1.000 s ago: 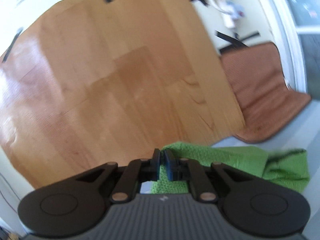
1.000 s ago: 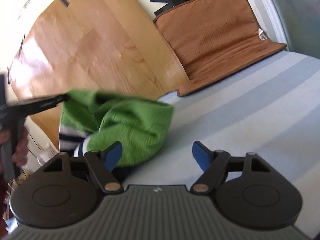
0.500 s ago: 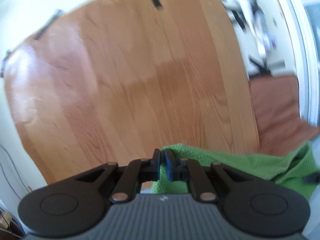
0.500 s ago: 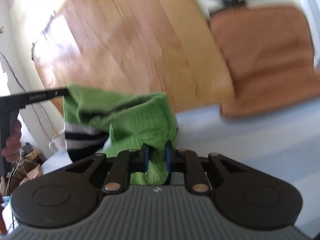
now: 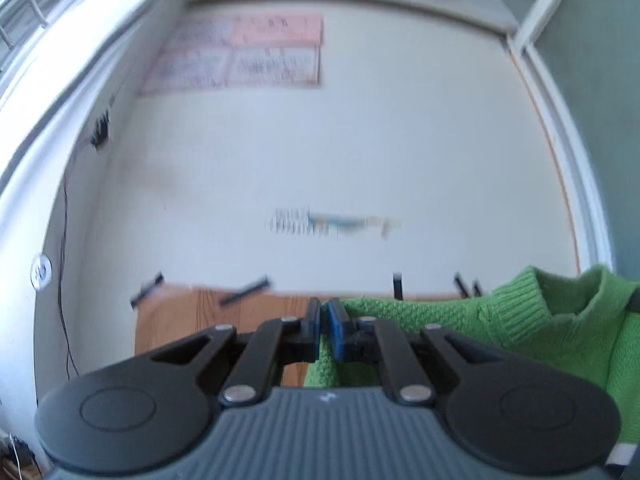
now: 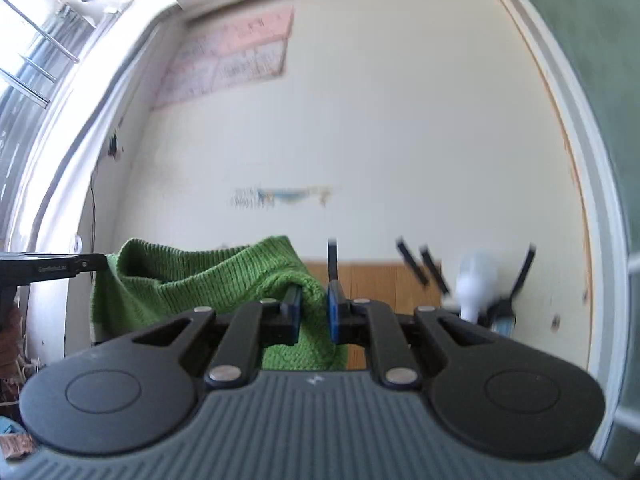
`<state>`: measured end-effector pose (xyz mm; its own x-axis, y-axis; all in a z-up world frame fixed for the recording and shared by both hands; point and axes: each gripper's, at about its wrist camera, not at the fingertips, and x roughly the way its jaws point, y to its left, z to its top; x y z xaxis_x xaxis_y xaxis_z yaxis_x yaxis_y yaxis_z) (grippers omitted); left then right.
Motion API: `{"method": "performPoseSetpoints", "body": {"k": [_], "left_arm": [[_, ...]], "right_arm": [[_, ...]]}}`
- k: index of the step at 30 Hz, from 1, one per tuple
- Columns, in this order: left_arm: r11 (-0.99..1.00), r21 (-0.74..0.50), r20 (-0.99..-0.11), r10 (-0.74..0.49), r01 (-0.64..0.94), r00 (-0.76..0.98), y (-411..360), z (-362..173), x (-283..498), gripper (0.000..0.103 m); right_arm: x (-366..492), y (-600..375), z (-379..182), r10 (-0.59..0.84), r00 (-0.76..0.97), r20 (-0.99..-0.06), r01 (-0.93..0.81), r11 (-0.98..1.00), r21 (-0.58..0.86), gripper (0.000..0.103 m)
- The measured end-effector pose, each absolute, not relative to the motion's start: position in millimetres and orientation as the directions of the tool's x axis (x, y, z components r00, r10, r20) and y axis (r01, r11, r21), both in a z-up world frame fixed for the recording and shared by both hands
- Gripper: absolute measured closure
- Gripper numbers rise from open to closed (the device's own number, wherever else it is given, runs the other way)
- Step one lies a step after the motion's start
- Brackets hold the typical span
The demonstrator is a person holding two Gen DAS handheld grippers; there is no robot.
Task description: Fold small clothes
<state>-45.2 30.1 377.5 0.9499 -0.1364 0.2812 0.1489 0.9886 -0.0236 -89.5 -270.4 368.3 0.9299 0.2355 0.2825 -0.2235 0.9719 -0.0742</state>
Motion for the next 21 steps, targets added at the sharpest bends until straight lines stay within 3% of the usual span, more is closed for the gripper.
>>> {"method": "performPoseSetpoints", "body": {"k": [5, 10, 17, 21], "left_arm": [[0.987, -0.021, 0.323, -0.146, 0.161, 0.935, 32.1, 403.6, -68.1, 0.097], [0.998, 0.010, 0.249, -0.070, 0.070, 0.966, 17.7, 378.6, -29.2, 0.100], [0.995, 0.056, -0.142, -0.069, 0.078, 0.987, -23.9, 253.4, 119.4, 0.100], [0.980, 0.082, -0.425, -0.132, 0.183, 0.896, -36.6, 143.2, 165.8, 0.096]], "right_arm": [[-96.1, -274.5, 411.5, 0.206, 0.932, 0.297, -0.181, 0.977, -0.111, 0.097], [-32.9, -280.0, 377.3, 0.209, 0.967, 0.147, -0.196, 0.976, -0.092, 0.097], [133.0, -271.8, 228.7, 0.175, 0.959, -0.224, -0.185, 0.982, -0.026, 0.097], [240.0, -275.4, 92.8, -0.054, 0.885, -0.462, -0.034, 0.983, -0.180, 0.097]]}}
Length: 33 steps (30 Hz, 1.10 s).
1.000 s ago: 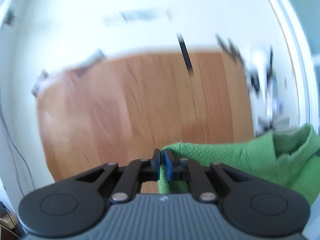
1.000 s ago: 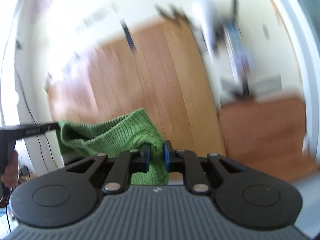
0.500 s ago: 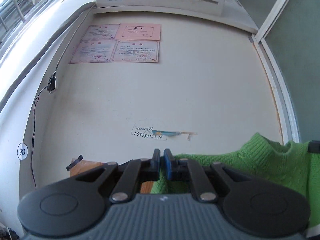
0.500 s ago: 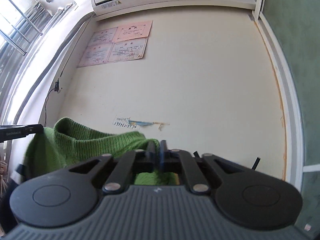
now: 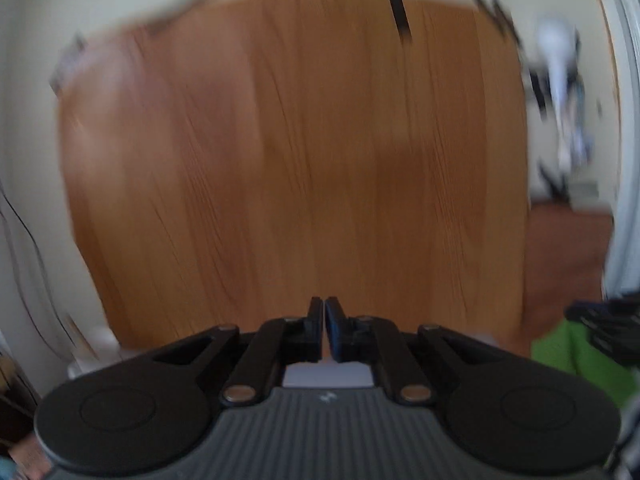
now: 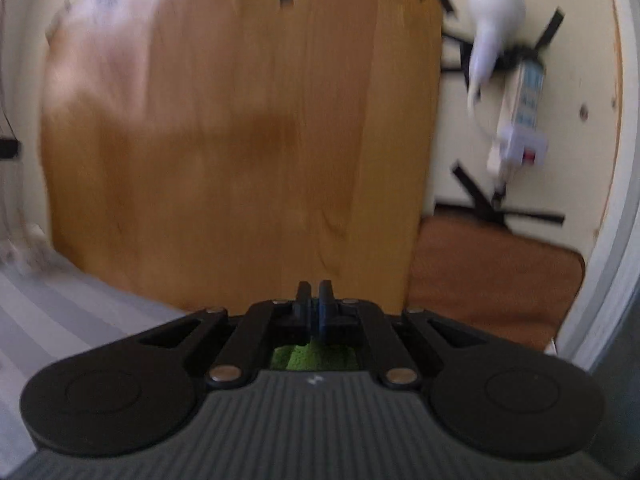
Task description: Fold small clothes
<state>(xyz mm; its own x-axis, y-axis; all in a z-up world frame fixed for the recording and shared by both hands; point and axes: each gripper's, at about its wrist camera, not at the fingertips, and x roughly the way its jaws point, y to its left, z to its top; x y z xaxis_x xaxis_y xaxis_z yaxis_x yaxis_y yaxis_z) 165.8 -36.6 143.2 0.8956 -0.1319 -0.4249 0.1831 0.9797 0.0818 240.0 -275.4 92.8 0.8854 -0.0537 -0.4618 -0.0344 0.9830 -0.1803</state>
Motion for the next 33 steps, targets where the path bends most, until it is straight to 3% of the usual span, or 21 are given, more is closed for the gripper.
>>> {"method": "performPoseSetpoints", "body": {"k": [2, 4, 7, 10, 11, 12, 13, 14, 16, 17, 18, 19, 20, 21, 24, 27, 29, 33], "left_arm": [[0.964, 0.102, -0.534, -0.156, 0.247, 0.831, -41.4, 91.1, 167.9, 0.094], [0.944, 0.090, -0.625, -0.195, 0.318, 0.756, -44.5, 50.4, 166.0, 0.091], [0.898, 0.026, -0.733, -0.281, 0.439, 0.619, -50.1, 7.6, 160.1, 0.071], [0.866, -0.022, -0.765, -0.336, 0.499, 0.549, -58.6, -10.8, 154.8, 0.039], [0.855, -0.061, -0.778, -0.365, 0.516, 0.512, -61.8, -12.9, 156.2, 0.036], [0.838, -0.102, -0.787, -0.398, 0.535, 0.472, -65.3, -15.8, 157.2, 0.037], [0.826, -0.124, -0.794, -0.415, 0.551, 0.444, -68.6, -20.2, 155.6, 0.043], [0.816, -0.129, -0.805, -0.418, 0.564, 0.421, -71.5, -22.9, 152.7, 0.059], [0.815, -0.036, -0.786, -0.381, 0.578, 0.488, -81.5, -24.8, 141.7, 0.086], [0.805, -0.048, -0.785, -0.396, 0.591, 0.476, -83.3, -25.5, 139.4, 0.094], [0.815, -0.041, -0.786, -0.383, 0.578, 0.485, -85.3, -25.3, 139.3, 0.094], [0.824, -0.021, -0.784, -0.365, 0.567, 0.502, -86.2, -25.0, 140.2, 0.094], [0.831, 0.004, -0.772, -0.351, 0.556, 0.530, -85.1, -23.3, 141.4, 0.094], [0.840, 0.026, -0.760, -0.336, 0.542, 0.556, -86.6, -18.4, 143.6, 0.094], [0.891, 0.062, -0.714, -0.276, 0.451, 0.643, -70.9, 5.6, 165.1, 0.094], [0.940, 0.204, -0.596, -0.101, 0.272, 0.797, -57.1, 36.3, 195.4, 0.094], [0.960, 0.200, -0.568, -0.050, 0.197, 0.822, -45.8, 54.8, 226.0, 0.094], [0.967, 0.238, -0.556, 0.065, 0.085, 0.828, -57.8, 50.7, 280.4, 0.087]], "right_arm": [[260.2, -300.0, 33.4, -0.112, 0.836, -0.537, 0.010, 0.982, -0.190, 0.101], [262.5, -325.4, 11.0, -0.120, 0.818, -0.563, 0.036, 0.987, -0.158, 0.101], [261.3, -361.3, 12.4, -0.053, 0.807, -0.588, 0.050, 0.999, -0.020, 0.100], [260.3, -383.5, 17.9, 0.063, 0.785, -0.617, 0.012, 0.993, 0.116, 0.089], [259.3, -388.7, 18.7, 0.098, 0.777, -0.622, 0.000, 0.988, 0.155, 0.071], [254.1, -391.1, 17.4, 0.139, 0.770, -0.622, -0.016, 0.980, 0.198, 0.047], [247.2, -394.2, 13.3, 0.187, 0.762, -0.620, -0.037, 0.968, 0.248, 0.038], [243.4, -397.7, 11.3, 0.224, 0.756, -0.615, -0.052, 0.957, 0.284, 0.032], [228.1, -396.9, 5.6, 0.249, 0.747, -0.616, -0.064, 0.950, 0.307, 0.032], [219.5, -396.4, 4.3, 0.257, 0.742, -0.620, -0.066, 0.947, 0.313, 0.031], [214.7, -396.8, 0.7, 0.263, 0.734, -0.626, -0.063, 0.944, 0.323, 0.031], [212.1, -396.5, -6.5, 0.272, 0.726, -0.632, -0.059, 0.940, 0.336, 0.031], [211.6, -396.1, -12.2, 0.288, 0.712, -0.641, -0.064, 0.935, 0.348, 0.045], [206.6, -393.1, -12.9, 0.307, 0.693, -0.652, -0.080, 0.932, 0.355, 0.092], [197.7, -373.3, 6.8, 0.288, 0.724, -0.626, -0.127, 0.949, 0.290, 0.093], [192.6, -360.5, 50.0, 0.298, 0.804, -0.514, -0.180, 0.947, 0.267, 0.093], [198.1, -351.4, 68.2, 0.303, 0.834, -0.461, -0.209, 0.947, 0.244, 0.093], [239.2, -321.8, 56.4, 0.159, 0.849, -0.504, -0.135, 0.987, 0.084, 0.093]]}}
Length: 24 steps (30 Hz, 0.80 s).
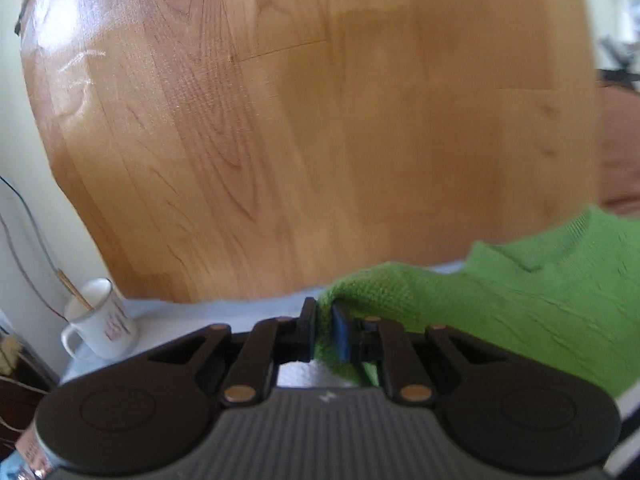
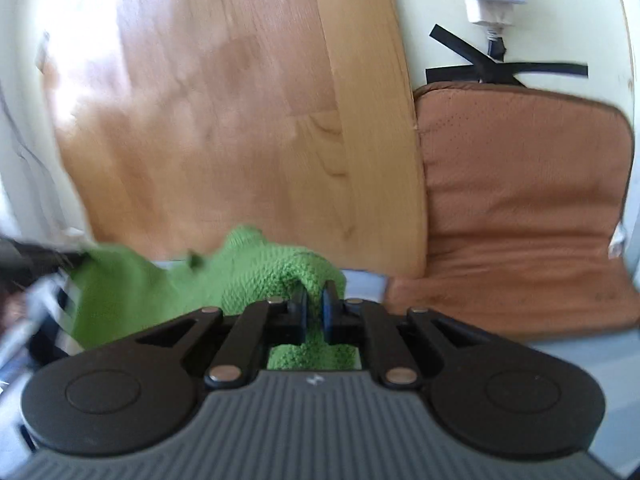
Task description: Fold small clothes
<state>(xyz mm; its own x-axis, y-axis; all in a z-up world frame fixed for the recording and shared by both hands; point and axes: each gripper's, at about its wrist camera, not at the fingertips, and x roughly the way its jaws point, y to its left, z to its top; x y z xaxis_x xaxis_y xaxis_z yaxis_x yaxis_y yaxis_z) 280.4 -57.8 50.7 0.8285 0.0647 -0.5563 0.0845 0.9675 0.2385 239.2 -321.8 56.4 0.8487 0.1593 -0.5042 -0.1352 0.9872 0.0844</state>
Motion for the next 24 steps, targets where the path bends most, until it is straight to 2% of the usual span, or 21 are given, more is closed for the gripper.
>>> {"method": "performPoseSetpoints", "body": {"k": [1, 2, 4, 5, 7, 8, 9, 10, 12, 14, 16, 17, 18, 19, 22, 23, 24], "left_arm": [[0.960, 0.269, -0.573, 0.095, 0.077, 0.814, -62.3, 41.7, 290.0, 0.083], [0.951, 0.297, -0.599, 0.117, 0.084, 0.792, -64.9, 31.5, 295.2, 0.082], [0.956, 0.271, -0.644, 0.094, 0.112, 0.759, -62.5, 18.6, 287.3, 0.083], [0.960, 0.236, -0.658, 0.042, 0.153, 0.752, -54.9, 17.6, 274.9, 0.082], [0.954, 0.200, -0.669, -0.034, 0.223, 0.743, -40.6, 17.2, 239.7, 0.081], [0.950, 0.178, -0.673, -0.071, 0.255, 0.736, -33.5, 17.6, 219.1, 0.075], [0.945, 0.144, -0.682, -0.120, 0.294, 0.721, -28.1, 16.5, 198.0, 0.071], [0.935, 0.103, -0.696, -0.176, 0.340, 0.696, -18.2, 17.9, 179.0, 0.063], [0.906, 0.009, -0.713, -0.291, 0.423, 0.638, -8.8, 17.5, 137.2, 0.058], [0.873, -0.093, -0.713, -0.394, 0.479, 0.580, 1.3, 14.2, 101.2, 0.046], [0.834, -0.227, -0.718, -0.492, 0.503, 0.492, 5.4, 5.0, 73.3, 0.043], [0.812, -0.285, -0.720, -0.533, 0.510, 0.445, 4.3, 0.3, 62.2, 0.043], [0.792, -0.321, -0.720, -0.560, 0.519, 0.410, 2.7, -5.6, 54.5, 0.043], [0.786, -0.335, -0.722, -0.568, 0.520, 0.395, -1.0, -11.3, 45.1, 0.043], [0.807, -0.326, -0.760, -0.534, 0.493, 0.371, -16.9, -31.2, 28.4, 0.050], [0.815, -0.309, -0.755, -0.524, 0.490, 0.395, -17.3, -30.3, 22.3, 0.049], [0.814, -0.313, -0.757, -0.525, 0.490, 0.389, -17.6, -29.4, 18.0, 0.048]], "right_arm": [[253.2, -316.7, 42.9, 0.096, 0.835, -0.542, -0.097, 0.995, 0.027, 0.092], [266.0, -314.3, 27.8, 0.036, 0.808, -0.588, -0.059, 0.998, -0.020, 0.089], [275.7, -320.1, 7.7, -0.018, 0.753, -0.658, -0.011, 0.999, -0.040, 0.089], [268.3, -328.8, 6.7, 0.014, 0.747, -0.665, -0.005, 1.000, 0.015, 0.086], [239.4, -348.4, 16.2, 0.136, 0.753, -0.644, -0.038, 0.986, 0.164, 0.072], [222.6, -355.6, 21.2, 0.184, 0.751, -0.634, -0.060, 0.976, 0.211, 0.061], [203.6, -361.0, 25.3, 0.226, 0.749, -0.622, -0.086, 0.965, 0.247, 0.054], [190.4, -359.7, 27.5, 0.258, 0.745, -0.615, -0.109, 0.957, 0.270, 0.051], [159.1, -358.2, 26.2, 0.283, 0.732, -0.620, -0.128, 0.951, 0.283, 0.043], [130.5, -353.1, 15.5, 0.285, 0.716, -0.637, -0.140, 0.953, 0.269, 0.040], [114.9, -346.4, 2.1, 0.298, 0.695, -0.654, -0.145, 0.950, 0.278, 0.040], [106.7, -341.6, -5.2, 0.319, 0.677, -0.663, -0.155, 0.943, 0.295, 0.048], [100.5, -332.6, -12.4, 0.336, 0.656, -0.675, -0.174, 0.938, 0.299, 0.086], [97.0, -325.3, -14.8, 0.313, 0.662, -0.681, -0.177, 0.948, 0.263, 0.092], [87.5, -323.5, 9.5, 0.215, 0.741, -0.636, -0.184, 0.976, 0.115, 0.095], [90.1, -332.3, 18.5, 0.160, 0.769, -0.618, -0.157, 0.986, 0.060, 0.095], [89.3, -341.1, 29.5, 0.024, 0.811, -0.584, -0.084, 0.993, -0.077, 0.095]]}}
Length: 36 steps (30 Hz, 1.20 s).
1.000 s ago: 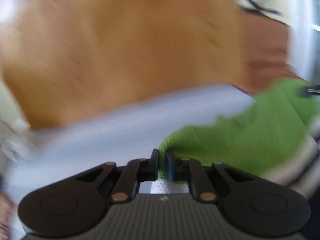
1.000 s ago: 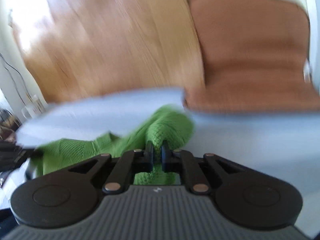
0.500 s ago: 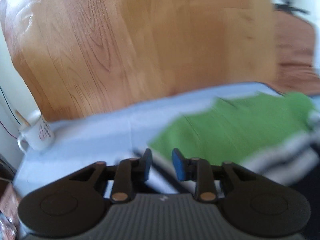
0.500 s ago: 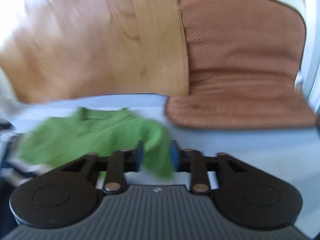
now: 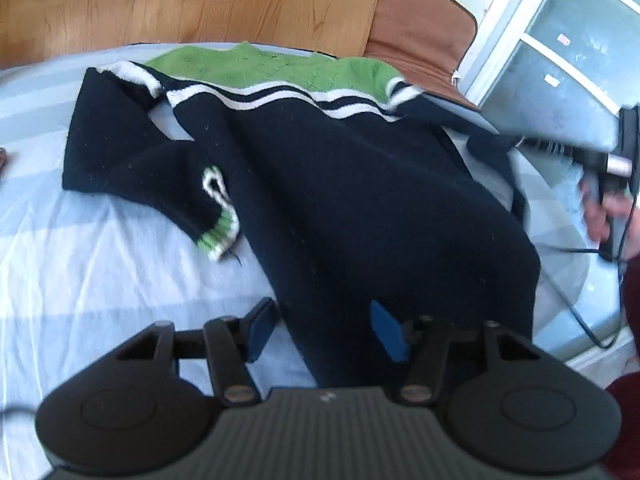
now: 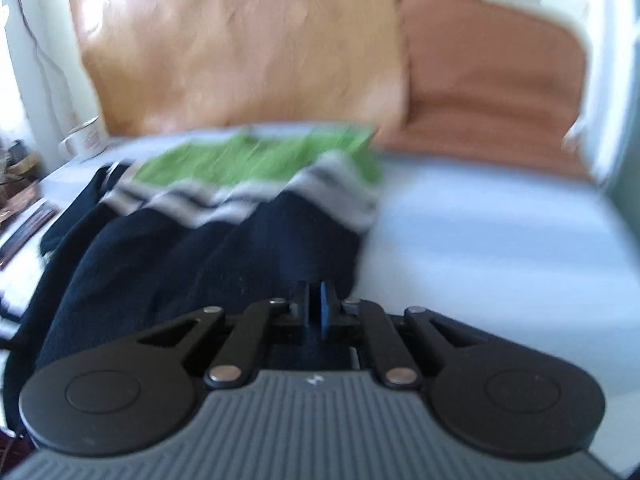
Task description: Fold small clothes
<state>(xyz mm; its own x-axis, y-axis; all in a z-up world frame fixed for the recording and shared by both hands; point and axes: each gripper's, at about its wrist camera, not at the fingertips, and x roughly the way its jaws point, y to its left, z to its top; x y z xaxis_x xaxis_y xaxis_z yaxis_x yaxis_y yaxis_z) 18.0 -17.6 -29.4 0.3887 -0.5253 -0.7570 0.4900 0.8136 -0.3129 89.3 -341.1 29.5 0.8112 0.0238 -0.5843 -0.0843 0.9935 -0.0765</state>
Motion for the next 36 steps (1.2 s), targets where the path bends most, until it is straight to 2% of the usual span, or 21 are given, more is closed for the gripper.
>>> {"method": "performPoseSetpoints", "body": {"k": [2, 3, 4, 6, 7, 8, 9, 11, 13, 14, 15, 22, 23, 24, 26, 30, 32, 34, 36], "left_arm": [[0.815, -0.322, -0.755, -0.528, 0.481, 0.389, -16.1, -28.3, 11.9, 0.046], [0.818, -0.320, -0.758, -0.524, 0.478, 0.389, -12.3, -29.1, 10.5, 0.046], [0.820, -0.320, -0.758, -0.522, 0.474, 0.391, -9.1, -29.1, 8.4, 0.047], [0.821, -0.339, -0.754, -0.529, 0.459, 0.390, -9.4, -32.4, 5.6, 0.054], [0.823, -0.353, -0.752, -0.533, 0.446, 0.388, -12.8, -35.6, 4.3, 0.070], [0.821, -0.369, -0.754, -0.539, 0.436, 0.377, -15.2, -37.2, 5.1, 0.084], [0.817, -0.385, -0.753, -0.547, 0.429, 0.366, -14.7, -38.5, 7.1, 0.087], [0.821, -0.395, -0.751, -0.548, 0.413, 0.369, -17.6, -41.1, 9.0, 0.091], [0.819, -0.413, -0.744, -0.556, 0.398, 0.370, -15.7, -40.3, 10.3, 0.092], [0.817, -0.424, -0.738, -0.562, 0.391, 0.373, -13.2, -38.5, 10.0, 0.093], [0.816, -0.430, -0.732, -0.565, 0.385, 0.381, -10.1, -36.1, 9.8, 0.093], [0.841, -0.428, -0.691, -0.541, 0.331, 0.479, 13.7, -13.2, 9.3, 0.093], [0.846, -0.424, -0.682, -0.533, 0.322, 0.500, 20.6, -8.0, 9.6, 0.093], [0.854, -0.419, -0.677, -0.520, 0.309, 0.521, 26.2, -2.8, 9.5, 0.093], [0.861, -0.418, -0.666, -0.507, 0.290, 0.547, 38.4, 5.6, 8.4, 0.093], [0.867, -0.412, -0.657, -0.497, 0.281, 0.567, 51.0, 12.7, -1.4, 0.093], [0.866, -0.412, -0.672, -0.498, 0.282, 0.548, 50.3, 7.7, -4.1, 0.093], [0.868, -0.407, -0.698, -0.496, 0.284, 0.517, 45.9, -3.1, -2.1, 0.092], [0.874, -0.394, -0.731, -0.485, 0.283, 0.481, 40.1, -15.6, 2.7, 0.087]], "right_arm": [[98.8, -358.2, 29.9, -0.295, 0.824, -0.484, 0.101, 0.916, -0.387, 0.095], [104.3, -368.1, 26.7, -0.403, 0.792, -0.460, 0.176, 0.871, -0.459, 0.093], [106.1, -378.5, 26.2, -0.459, 0.756, -0.466, 0.229, 0.853, -0.468, 0.090], [87.8, -387.3, 32.7, -0.317, 0.790, -0.524, 0.188, 0.940, -0.286, 0.085], [77.0, -385.8, 33.6, -0.186, 0.808, -0.559, 0.118, 0.981, -0.155, 0.078], [67.2, -381.6, 30.5, -0.045, 0.811, -0.584, 0.041, 0.999, -0.019, 0.064], [58.3, -375.6, 24.3, 0.090, 0.802, -0.591, -0.037, 0.994, 0.101, 0.060], [38.5, -353.3, 6.5, 0.329, 0.755, -0.567, -0.203, 0.940, 0.275, 0.059], [21.4, -326.1, -11.2, 0.441, 0.710, -0.549, -0.317, 0.896, 0.310, 0.054], [14.5, -315.0, -18.5, 0.466, 0.691, -0.552, -0.352, 0.885, 0.306, 0.048], [8.3, -303.6, -25.0, 0.482, 0.678, -0.555, -0.378, 0.876, 0.299, 0.047], [18.6, -264.6, -40.3, 0.454, 0.738, -0.499, -0.433, 0.886, 0.166, 0.048], [25.3, -259.2, -41.6, 0.453, 0.734, -0.506, -0.435, 0.886, 0.161, 0.067], [33.4, -253.6, -37.0, 0.451, 0.724, -0.522, -0.436, 0.885, 0.160, 0.080], [35.3, -257.5, -15.2, 0.461, 0.697, -0.550, -0.442, 0.879, 0.176, 0.084], [1.6, -285.5, 49.6, 0.420, 0.665, -0.618, -0.423, 0.893, 0.151, 0.085], [-13.4, -303.2, 65.0, 0.377, 0.643, -0.667, -0.398, 0.908, 0.129, 0.087], [-23.0, -317.6, 65.1, 0.345, 0.585, -0.734, -0.375, 0.918, 0.132, 0.088], [-24.5, -323.3, 47.9, 0.278, 0.526, -0.804, -0.359, 0.929, 0.086, 0.081]]}}
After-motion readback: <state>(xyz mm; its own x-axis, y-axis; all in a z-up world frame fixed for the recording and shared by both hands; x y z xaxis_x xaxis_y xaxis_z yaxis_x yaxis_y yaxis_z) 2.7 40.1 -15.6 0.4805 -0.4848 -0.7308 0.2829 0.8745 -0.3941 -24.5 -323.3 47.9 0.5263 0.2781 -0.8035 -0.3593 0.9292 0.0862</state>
